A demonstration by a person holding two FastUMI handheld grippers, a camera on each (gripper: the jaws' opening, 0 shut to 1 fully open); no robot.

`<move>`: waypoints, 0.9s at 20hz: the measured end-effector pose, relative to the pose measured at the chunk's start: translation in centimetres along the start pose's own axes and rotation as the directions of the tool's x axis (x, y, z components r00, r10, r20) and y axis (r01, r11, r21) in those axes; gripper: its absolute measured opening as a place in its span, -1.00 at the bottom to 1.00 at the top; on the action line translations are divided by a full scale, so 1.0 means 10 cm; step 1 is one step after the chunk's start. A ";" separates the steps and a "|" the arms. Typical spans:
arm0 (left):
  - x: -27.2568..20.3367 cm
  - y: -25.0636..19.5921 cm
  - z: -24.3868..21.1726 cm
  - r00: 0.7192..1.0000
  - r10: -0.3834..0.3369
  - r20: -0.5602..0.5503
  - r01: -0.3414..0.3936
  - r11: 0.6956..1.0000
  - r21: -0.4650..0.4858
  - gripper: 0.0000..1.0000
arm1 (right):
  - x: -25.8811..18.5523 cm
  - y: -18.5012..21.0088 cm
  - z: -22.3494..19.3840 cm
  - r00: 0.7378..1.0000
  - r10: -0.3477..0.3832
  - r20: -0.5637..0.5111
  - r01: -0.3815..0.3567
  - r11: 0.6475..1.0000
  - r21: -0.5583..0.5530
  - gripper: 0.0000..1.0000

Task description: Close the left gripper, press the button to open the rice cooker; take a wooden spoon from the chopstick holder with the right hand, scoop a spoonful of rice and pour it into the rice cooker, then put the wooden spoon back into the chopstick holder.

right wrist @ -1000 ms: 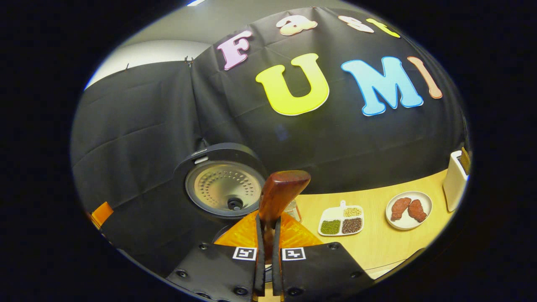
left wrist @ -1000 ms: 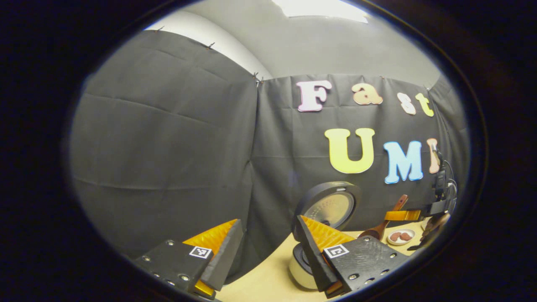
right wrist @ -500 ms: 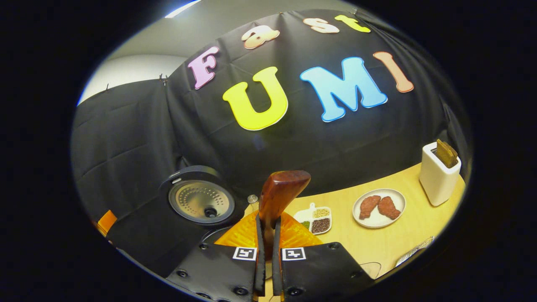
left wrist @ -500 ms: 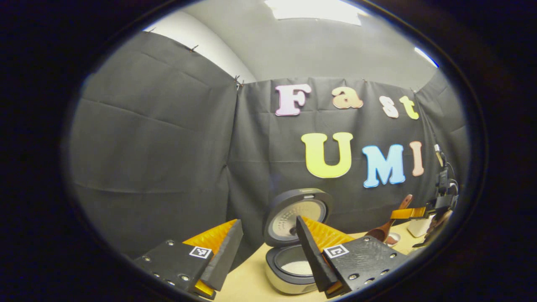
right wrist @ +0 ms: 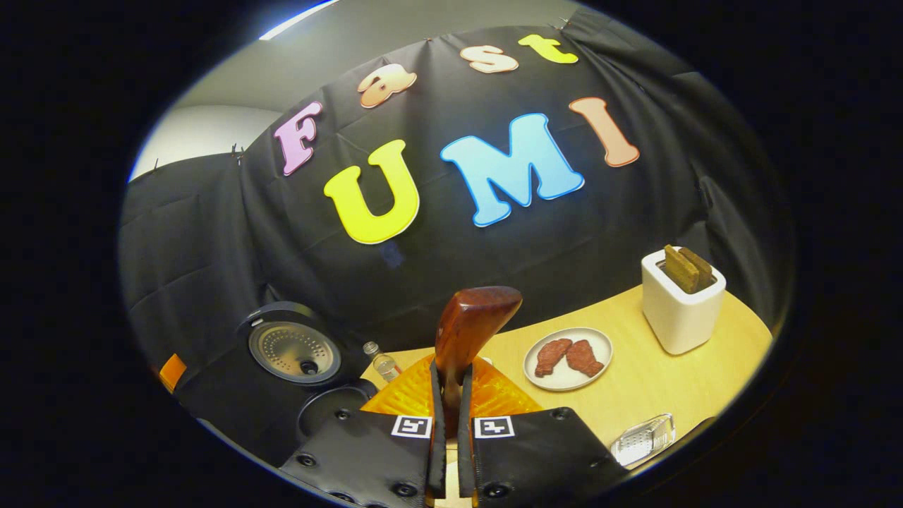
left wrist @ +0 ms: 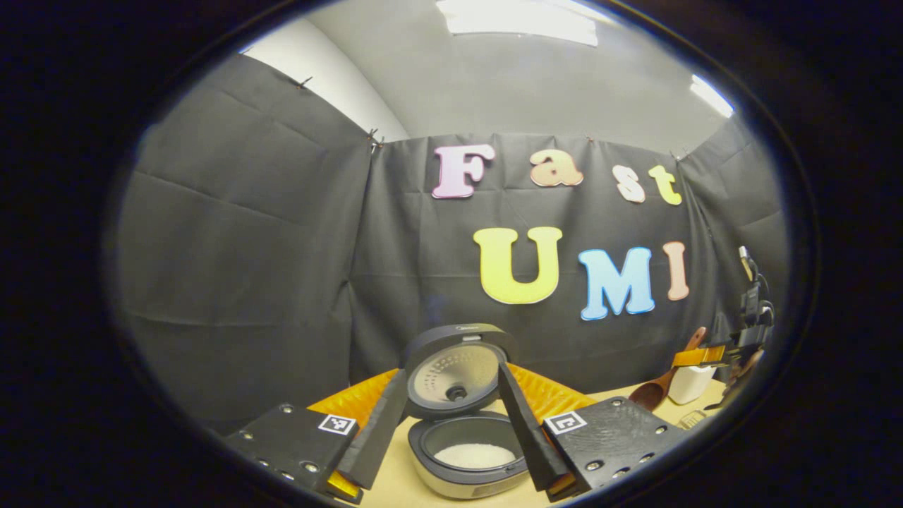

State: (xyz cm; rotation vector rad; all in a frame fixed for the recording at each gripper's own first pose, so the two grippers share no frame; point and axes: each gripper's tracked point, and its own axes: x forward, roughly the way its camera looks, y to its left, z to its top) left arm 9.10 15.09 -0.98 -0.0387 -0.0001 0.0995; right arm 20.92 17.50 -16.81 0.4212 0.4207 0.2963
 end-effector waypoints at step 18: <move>-0.06 -0.90 0.07 0.994 -0.108 0.000 0.108 0.994 -0.015 0.62 | -0.75 -1.41 0.02 0.968 -0.252 0.018 0.252 0.968 -0.013 -0.84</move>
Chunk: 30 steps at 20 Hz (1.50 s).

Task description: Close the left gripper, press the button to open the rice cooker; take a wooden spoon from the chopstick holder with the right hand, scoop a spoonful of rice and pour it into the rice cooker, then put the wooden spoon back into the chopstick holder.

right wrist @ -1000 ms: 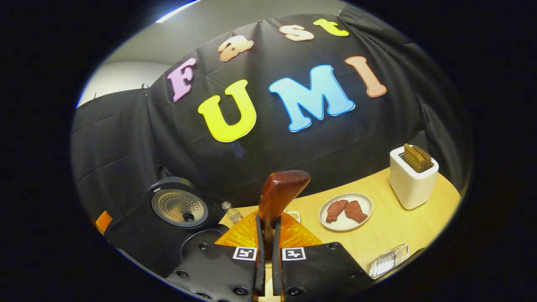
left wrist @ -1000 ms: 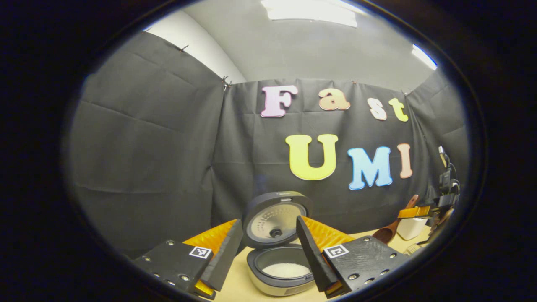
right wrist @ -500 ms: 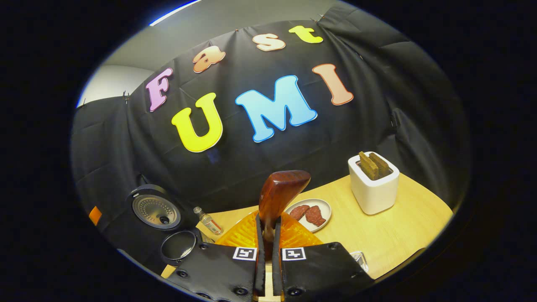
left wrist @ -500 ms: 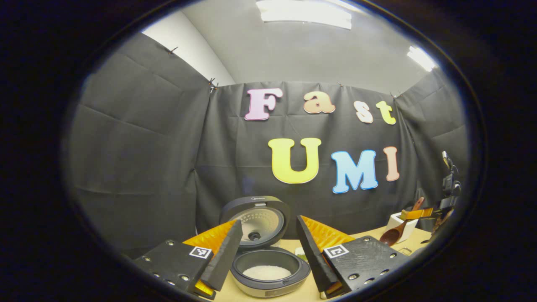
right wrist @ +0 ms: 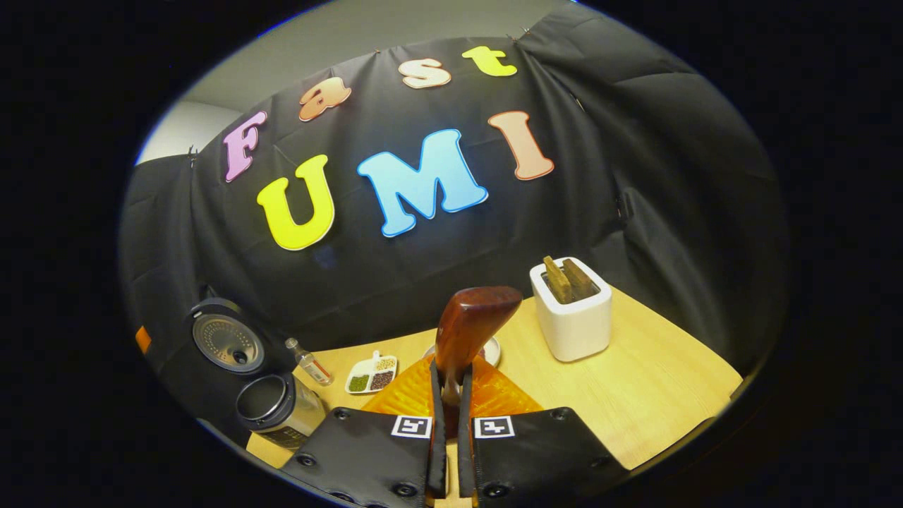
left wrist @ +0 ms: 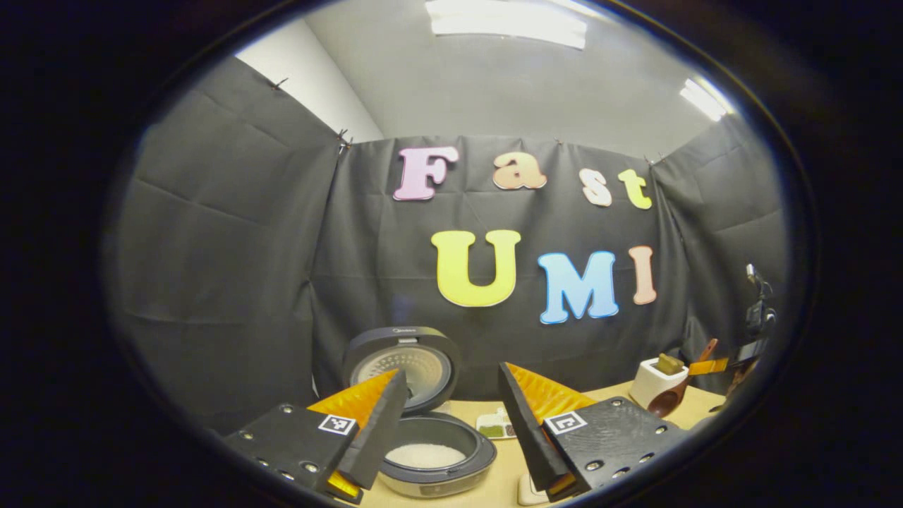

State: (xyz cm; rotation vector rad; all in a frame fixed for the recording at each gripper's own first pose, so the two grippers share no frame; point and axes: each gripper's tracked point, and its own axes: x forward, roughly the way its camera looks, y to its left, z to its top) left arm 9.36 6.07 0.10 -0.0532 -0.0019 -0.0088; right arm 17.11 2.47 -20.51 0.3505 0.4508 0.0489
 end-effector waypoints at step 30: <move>-0.31 -0.08 0.05 0.999 0.044 -0.028 -0.043 0.998 0.035 0.63 | 0.03 -0.56 -1.18 0.968 -0.074 -0.238 0.063 0.997 -0.051 -0.78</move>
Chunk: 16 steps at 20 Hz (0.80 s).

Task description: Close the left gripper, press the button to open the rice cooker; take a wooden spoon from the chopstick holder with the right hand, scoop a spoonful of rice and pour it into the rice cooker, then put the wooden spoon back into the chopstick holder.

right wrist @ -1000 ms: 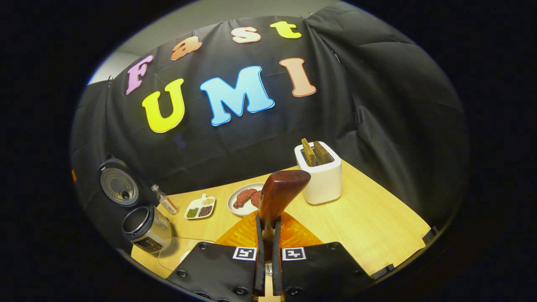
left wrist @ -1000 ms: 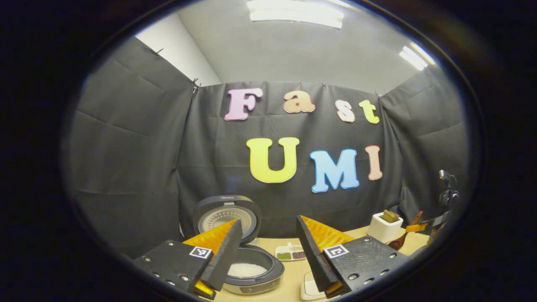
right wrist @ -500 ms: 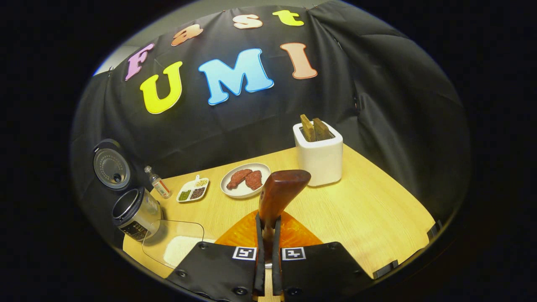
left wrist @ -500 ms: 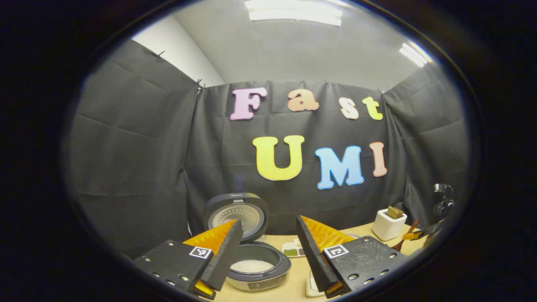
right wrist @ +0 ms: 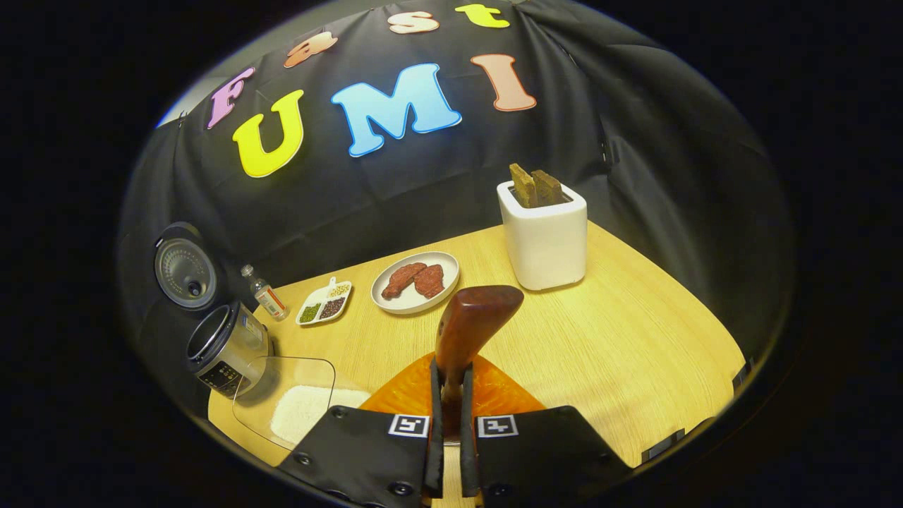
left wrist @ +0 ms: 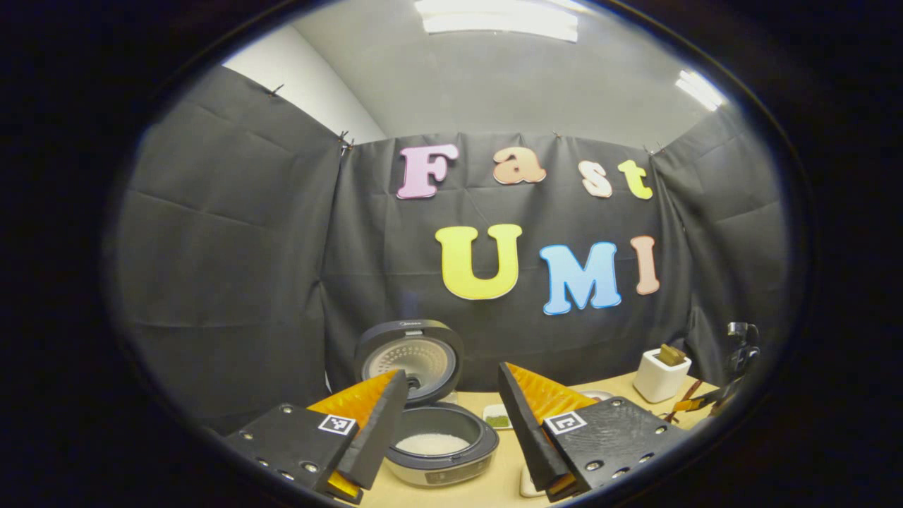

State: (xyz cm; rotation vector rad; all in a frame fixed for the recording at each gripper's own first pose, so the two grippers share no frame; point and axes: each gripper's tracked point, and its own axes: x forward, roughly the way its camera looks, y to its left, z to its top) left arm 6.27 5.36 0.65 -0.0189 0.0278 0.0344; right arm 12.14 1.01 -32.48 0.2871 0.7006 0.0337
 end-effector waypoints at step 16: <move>0.36 -0.13 0.15 0.999 -0.029 0.020 0.029 1.000 -0.010 0.63 | -0.88 -0.20 0.84 0.964 -0.070 0.255 0.109 0.983 -0.144 0.96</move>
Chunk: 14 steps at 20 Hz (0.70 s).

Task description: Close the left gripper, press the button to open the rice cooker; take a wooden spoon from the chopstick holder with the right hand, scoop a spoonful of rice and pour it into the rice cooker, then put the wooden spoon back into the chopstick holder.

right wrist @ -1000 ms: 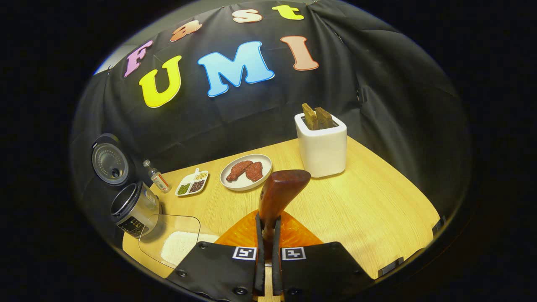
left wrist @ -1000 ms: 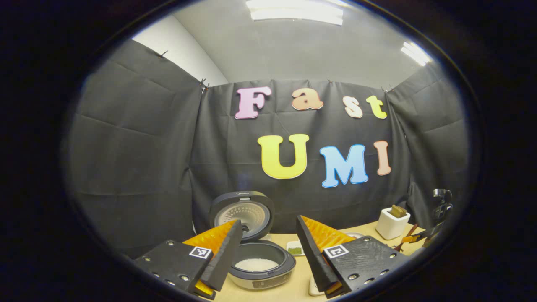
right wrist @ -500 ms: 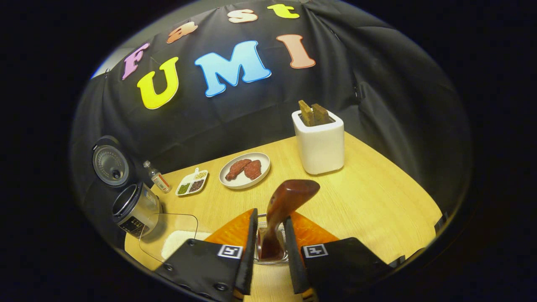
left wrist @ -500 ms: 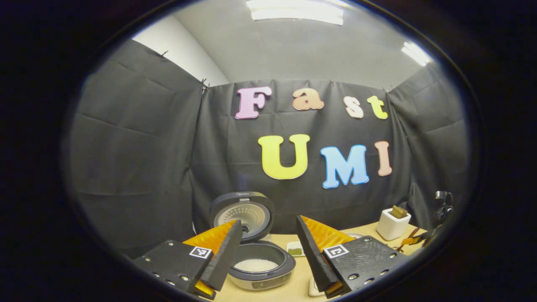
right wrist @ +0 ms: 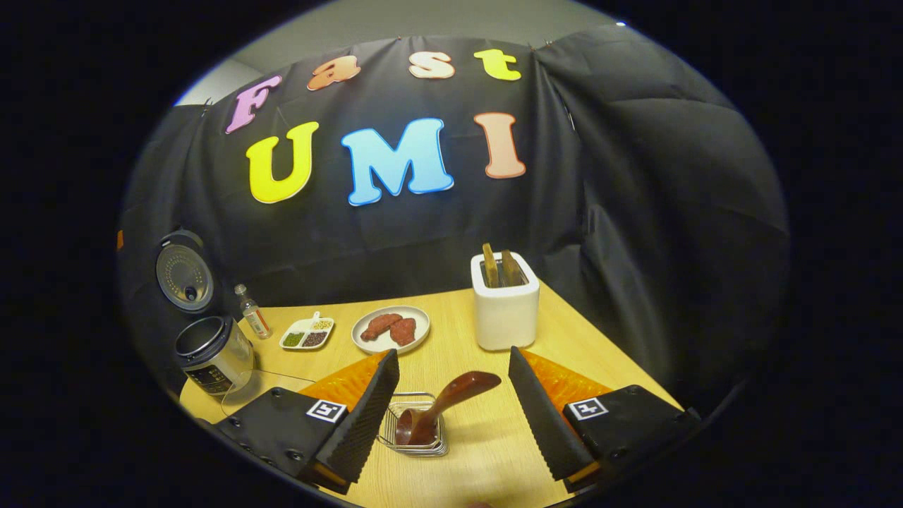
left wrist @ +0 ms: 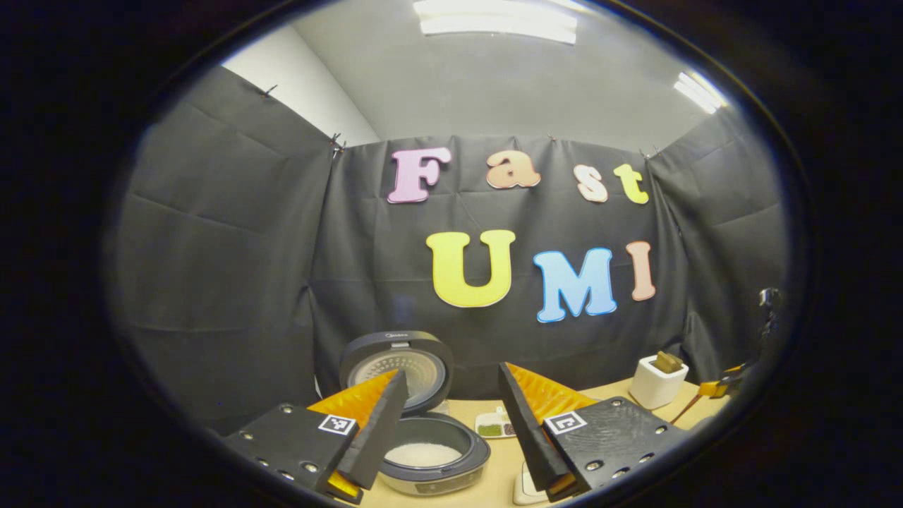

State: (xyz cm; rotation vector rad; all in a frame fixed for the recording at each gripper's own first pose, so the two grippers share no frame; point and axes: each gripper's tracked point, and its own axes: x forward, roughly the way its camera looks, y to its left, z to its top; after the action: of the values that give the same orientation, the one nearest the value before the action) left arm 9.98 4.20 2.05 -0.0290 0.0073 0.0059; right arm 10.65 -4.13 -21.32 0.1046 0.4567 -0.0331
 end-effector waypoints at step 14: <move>1.26 0.77 0.18 0.999 0.033 0.019 -0.033 0.999 -0.013 0.63 | -0.48 0.52 0.78 0.980 -0.011 0.198 0.032 0.994 -0.102 0.96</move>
State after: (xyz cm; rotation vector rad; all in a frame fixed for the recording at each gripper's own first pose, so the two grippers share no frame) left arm 22.51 11.98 3.53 -0.0412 -0.0111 0.0393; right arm 10.03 0.20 -11.75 -0.0071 0.2604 -0.0407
